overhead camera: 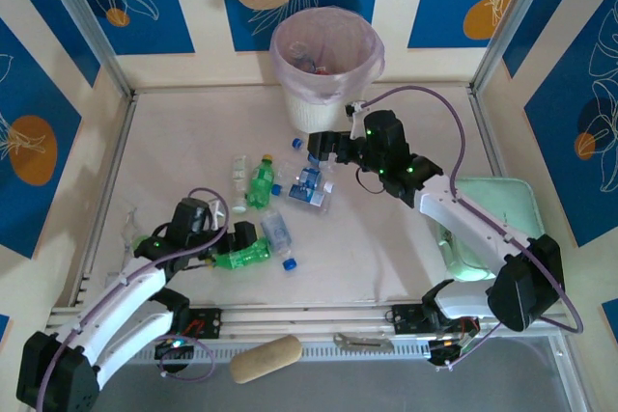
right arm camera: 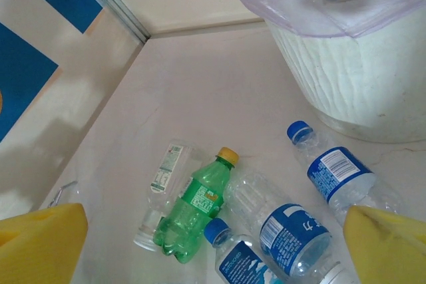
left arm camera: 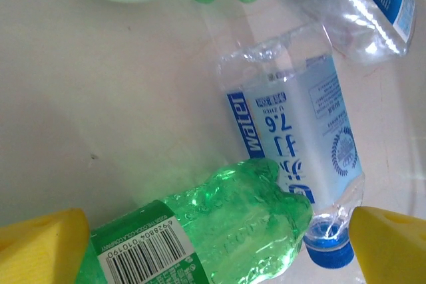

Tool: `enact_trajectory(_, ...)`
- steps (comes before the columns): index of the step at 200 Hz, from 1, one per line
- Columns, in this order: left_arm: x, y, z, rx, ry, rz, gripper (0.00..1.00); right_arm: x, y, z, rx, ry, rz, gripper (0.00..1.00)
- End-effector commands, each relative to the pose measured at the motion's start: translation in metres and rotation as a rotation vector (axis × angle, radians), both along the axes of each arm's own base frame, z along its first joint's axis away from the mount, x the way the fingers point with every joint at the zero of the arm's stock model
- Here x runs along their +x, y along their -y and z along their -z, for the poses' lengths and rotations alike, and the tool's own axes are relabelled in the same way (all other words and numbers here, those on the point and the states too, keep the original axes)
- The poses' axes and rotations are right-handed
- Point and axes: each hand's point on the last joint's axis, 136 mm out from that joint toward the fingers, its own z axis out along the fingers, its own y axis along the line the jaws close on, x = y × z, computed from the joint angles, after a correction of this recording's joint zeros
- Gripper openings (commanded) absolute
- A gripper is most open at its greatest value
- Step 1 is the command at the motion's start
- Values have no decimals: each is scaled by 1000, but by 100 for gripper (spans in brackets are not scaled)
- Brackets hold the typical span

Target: Put the plastic bottles in the bin

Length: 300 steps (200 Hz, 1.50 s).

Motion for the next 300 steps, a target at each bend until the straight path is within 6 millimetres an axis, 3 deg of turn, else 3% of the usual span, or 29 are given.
enact_trajectory(1, -11, -3, 8, 27, -35, 0, 100, 5, -3, -1, 34, -2, 5, 99)
enact_trajectory(76, -36, 4, 25, 118, -62, 90, 100, 4, 9, -1, 46, 12, 58, 99)
enact_trajectory(159, -45, 7, 39, 405, 17, 281, 100, 6, 13, 1, 54, 2, 71, 99)
enact_trajectory(236, -46, 9, 44, 474, 26, 319, 100, 7, 18, 3, 61, -2, 88, 99)
enact_trajectory(300, -42, 12, 49, 486, 24, 302, 81, 9, 22, 7, 76, -20, 102, 99)
